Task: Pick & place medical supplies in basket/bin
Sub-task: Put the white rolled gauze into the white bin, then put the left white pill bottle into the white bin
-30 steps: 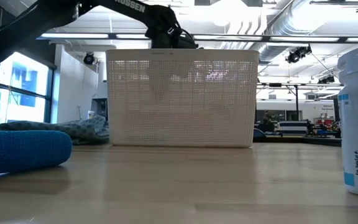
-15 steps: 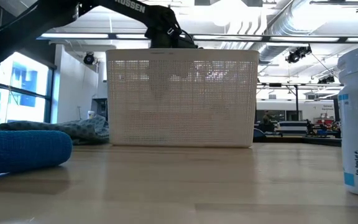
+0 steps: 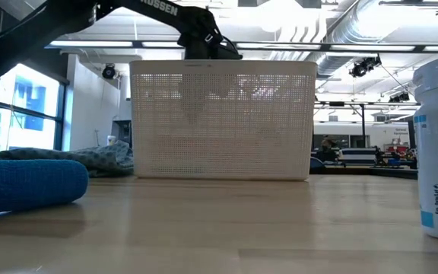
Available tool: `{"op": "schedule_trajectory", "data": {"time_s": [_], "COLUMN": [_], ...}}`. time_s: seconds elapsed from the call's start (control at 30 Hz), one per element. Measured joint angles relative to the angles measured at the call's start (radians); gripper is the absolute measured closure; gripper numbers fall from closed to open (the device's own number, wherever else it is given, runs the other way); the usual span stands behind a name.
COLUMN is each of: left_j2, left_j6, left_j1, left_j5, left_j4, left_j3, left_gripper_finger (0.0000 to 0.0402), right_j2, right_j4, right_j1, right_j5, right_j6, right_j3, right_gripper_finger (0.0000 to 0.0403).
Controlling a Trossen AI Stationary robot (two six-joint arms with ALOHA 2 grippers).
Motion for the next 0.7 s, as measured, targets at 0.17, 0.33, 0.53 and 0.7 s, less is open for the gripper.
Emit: {"op": "schedule_trajectory", "data": {"time_s": [0.17,0.33,0.53,0.7], "left_j2": [0.000,0.000,0.000,0.000], "left_j6": [0.000,-0.010,-0.049,-0.097], "left_j1": [0.000,0.000,-0.001,-0.001], "left_j5": [0.036,0.040,-0.012,-0.098], "left_j4": [-0.014,-0.031,-0.034,-0.033], "left_j3": [0.000,0.000,0.043,0.171], "left_gripper_finger": [0.0192,0.0151,0.0142,0.0160], "right_j2": [0.000,0.000,0.000,-0.001], "right_j4": [0.000,0.000,0.000,0.000], "right_j1": [0.000,0.000,0.000,0.000], "right_j5": [0.000,-0.002,-0.013,-0.018], "right_j6": [0.000,0.000,0.000,-0.007], "right_j3": [0.000,0.000,0.000,0.000], "right_gripper_finger": [0.0204,0.0204,0.0204,0.0204]}}
